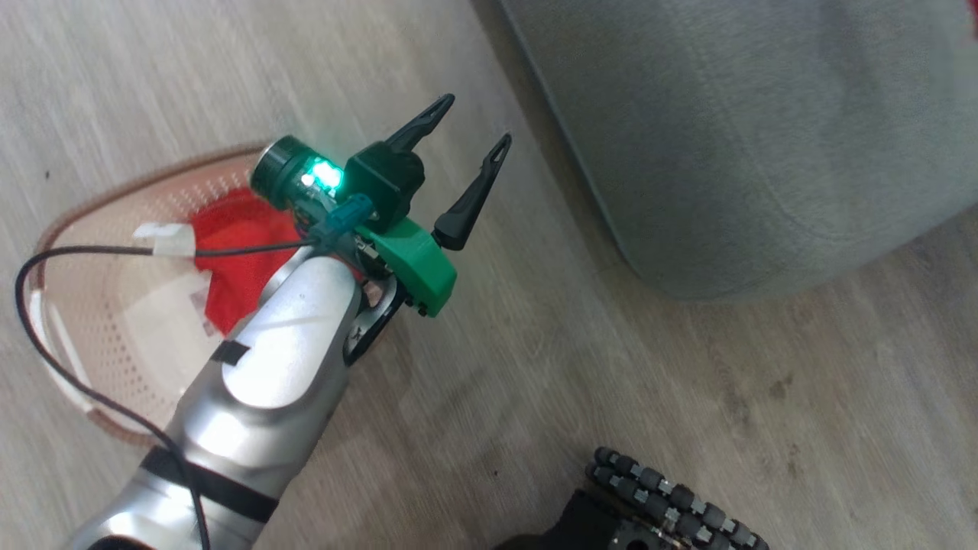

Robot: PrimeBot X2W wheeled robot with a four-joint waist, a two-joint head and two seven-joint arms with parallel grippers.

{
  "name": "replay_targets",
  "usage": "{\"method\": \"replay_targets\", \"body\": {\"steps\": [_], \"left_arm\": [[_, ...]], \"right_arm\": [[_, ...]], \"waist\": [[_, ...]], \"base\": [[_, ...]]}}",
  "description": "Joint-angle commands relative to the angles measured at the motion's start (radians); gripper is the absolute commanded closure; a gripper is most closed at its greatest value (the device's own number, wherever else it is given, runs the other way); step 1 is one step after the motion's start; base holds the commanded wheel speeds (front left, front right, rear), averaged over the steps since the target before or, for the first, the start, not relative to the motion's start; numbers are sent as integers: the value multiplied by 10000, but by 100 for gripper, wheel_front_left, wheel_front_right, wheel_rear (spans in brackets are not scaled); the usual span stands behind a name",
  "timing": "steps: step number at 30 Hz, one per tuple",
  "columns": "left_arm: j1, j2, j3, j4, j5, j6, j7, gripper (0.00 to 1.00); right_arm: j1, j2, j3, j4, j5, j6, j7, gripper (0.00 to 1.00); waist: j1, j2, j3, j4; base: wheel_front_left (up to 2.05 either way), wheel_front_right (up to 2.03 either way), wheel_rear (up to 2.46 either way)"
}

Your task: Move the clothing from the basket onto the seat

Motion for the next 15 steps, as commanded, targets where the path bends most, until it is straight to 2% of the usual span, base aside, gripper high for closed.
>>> {"method": "replay_targets", "body": {"steps": [1, 5, 9, 12, 15], "left_arm": [[-316, 97, 165, -336, 26, -12, -51, 0], [-481, 144, 32, -386, 78, -12, -51, 0], [-610, 188, -105, -383, 118, -13, -51, 0], [-668, 210, -187, -403, 147, -13, -51, 0], [-713, 287, -186, -461, 183, -13, -51, 0]], "right_arm": [[-365, -400, -232, -75, 9, -4, -63, 100], [-1387, -925, -1038, 1194, 48, -4, -63, 100], [-2327, -1425, -2404, 2505, 165, -4, -63, 100], [-2790, -1861, -3340, 3398, -93, -4, -22, 100], [-3214, -2215, -3834, 4276, -439, -4, 458, 100]], "waist": [[-1, 0, 366, 315], [-1, 0, 863, 679], [-1, 0, 1336, 1105], [-1, 0, 1609, 1431], [-1, 0, 1931, 1645]], "base": [[0, 0, 0], [0, 0, 0], [0, 0, 0], [0, 0, 0], [0, 0, 0]]}}
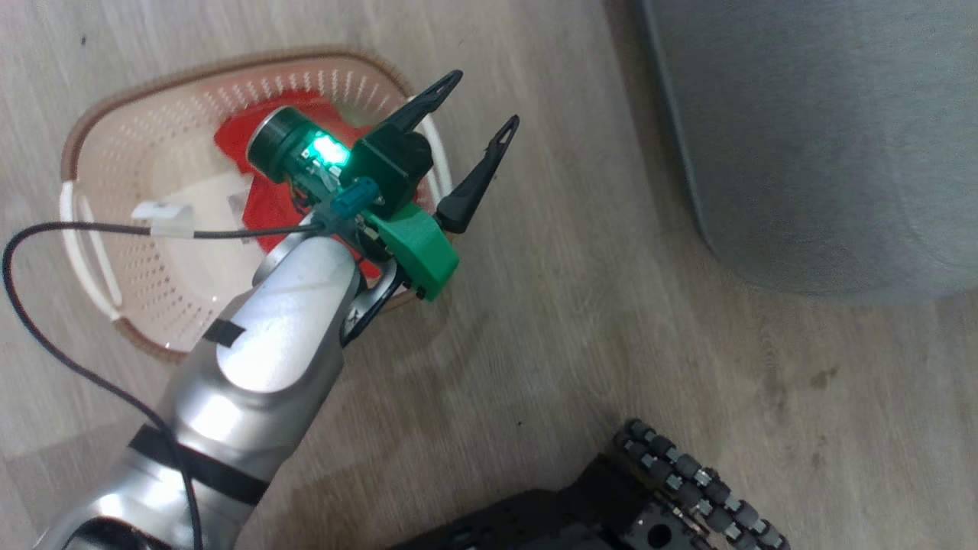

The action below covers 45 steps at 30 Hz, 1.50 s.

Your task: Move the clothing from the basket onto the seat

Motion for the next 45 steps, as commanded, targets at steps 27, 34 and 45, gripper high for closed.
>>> {"method": "replay_targets", "body": {"steps": [27, 34, 45], "left_arm": [[321, -65, 740, -505, 26, 29, -51, 0], [789, -291, 1126, -538, -33, 21, -51, 0], [2152, -521, 2707, -826, -229, 196, -51, 0]], "right_arm": [[3036, 1476, 536, 553, 161, -4, -529, 0], [5070, 1760, 1493, -980, 1128, -4, -531, 0], [7086, 2611, 2889, -3671, 1686, -4, -532, 0]], "waist": [[0, 0, -442, 766], [0, 0, -1475, 988], [0, 0, -3208, 1714]], "base": [[0, 0, 0], [0, 0, 0], [0, 0, 0]]}}
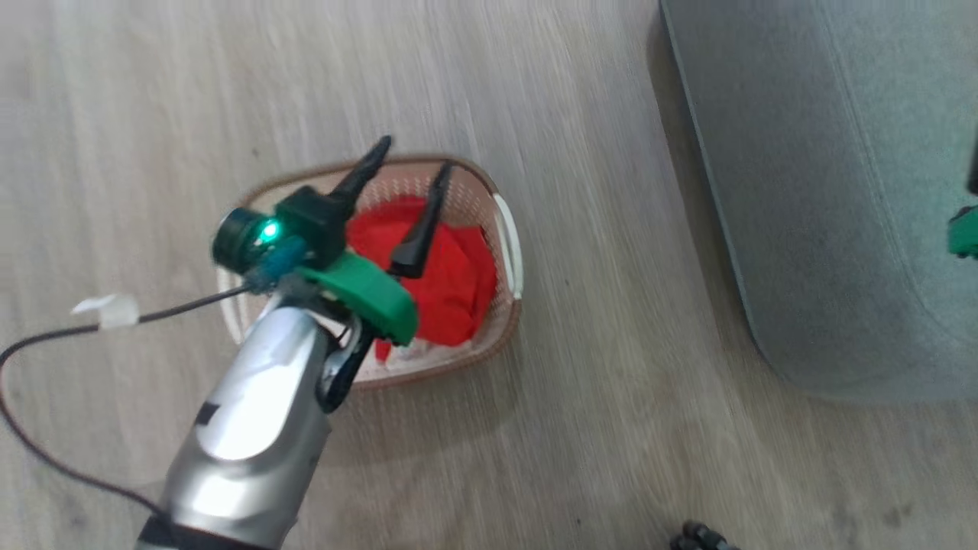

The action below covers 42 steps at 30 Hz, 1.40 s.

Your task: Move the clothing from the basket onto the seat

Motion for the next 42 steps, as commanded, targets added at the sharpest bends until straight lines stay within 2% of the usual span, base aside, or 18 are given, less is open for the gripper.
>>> {"method": "replay_targets", "body": {"steps": [1, 11, 21, 31, 42], "left_arm": [[21, 31, 499, -373, -30, 107, -53, 0], [1007, 31, 2263, -343, 517, 477, -53, 0], [2192, 159, 3679, -432, 1113, 784, -53, 0], [3245, 82, 4623, -691, 1406, 987, -53, 0], [4188, -80, 5053, -1194, 1560, 1068, -53, 0]], "right_arm": [[156, -107, 309, -496, 7, -4, -92, 0], [649, 357, 1986, -1428, 386, -4, -93, 0], [1274, 730, 2963, -1821, 522, -4, -93, 0], [2132, 1192, 3049, -1881, 440, -4, -93, 0], [2950, 1516, 3104, -1893, 310, -4, -93, 0]], "waist": [[2, -1, -532, 376], [2, -1, -1991, 1136], [2, -1, -3047, 1478], [2, -1, -3753, 1493], [2, -1, -4143, 1399]], "base": [[0, 0, 0], [0, 0, 0], [0, 0, 0], [0, 0, 0], [0, 0, 0]]}}
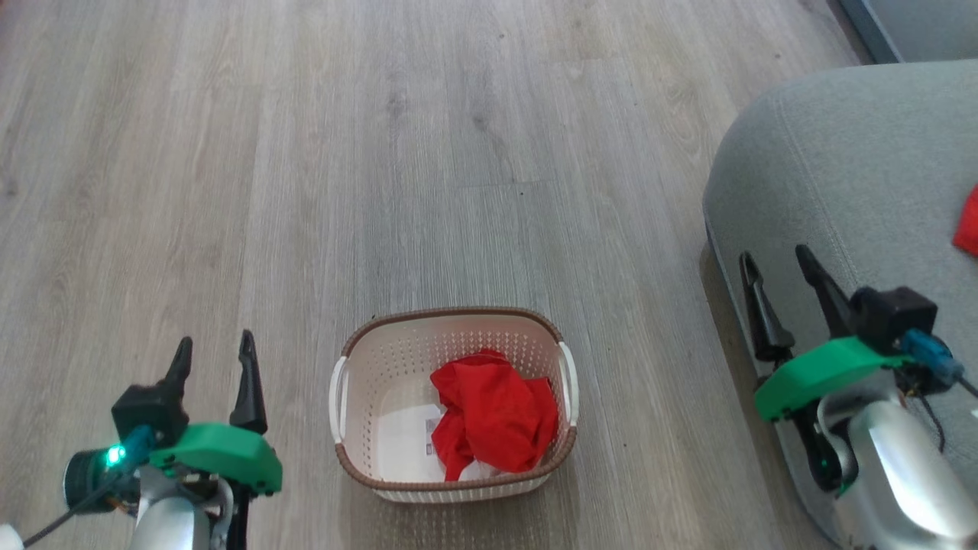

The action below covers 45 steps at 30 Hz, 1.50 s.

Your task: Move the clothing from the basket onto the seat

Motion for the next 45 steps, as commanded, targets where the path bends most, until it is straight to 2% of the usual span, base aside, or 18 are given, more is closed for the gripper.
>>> {"method": "replay_targets", "body": {"steps": [1, 11, 23, 31, 45], "left_arm": [[-191, 65, 346, -457, 86, 42, -53, 0], [381, 29, 292, -1064, 105, 198, -53, 0], [488, 25, -250, -969, -211, 288, -53, 0], [-36, 25, -987, -441, -510, 43, -53, 0], [-2252, 24, -2602, 1523, -1090, -24, -53, 0]], "right_arm": [[-71, 56, 135, -352, -81, -4, -93, 0], [391, 235, -84, -417, -148, -4, -93, 0], [265, 280, -146, -558, -196, -4, -93, 0], [-424, 278, -84, -1012, -249, -4, -93, 0], [-2149, 364, 109, -1956, -345, -4, -93, 0]], "waist": [[1, -1, -22, -15], [1, -1, 23, -13], [1, -1, 358, -36], [1, -1, 1499, -332], [1, -1, 4711, -1239]], "base": [[0, 0, 0], [0, 0, 0], [0, 0, 0], [0, 0, 0], [0, 0, 0]]}}
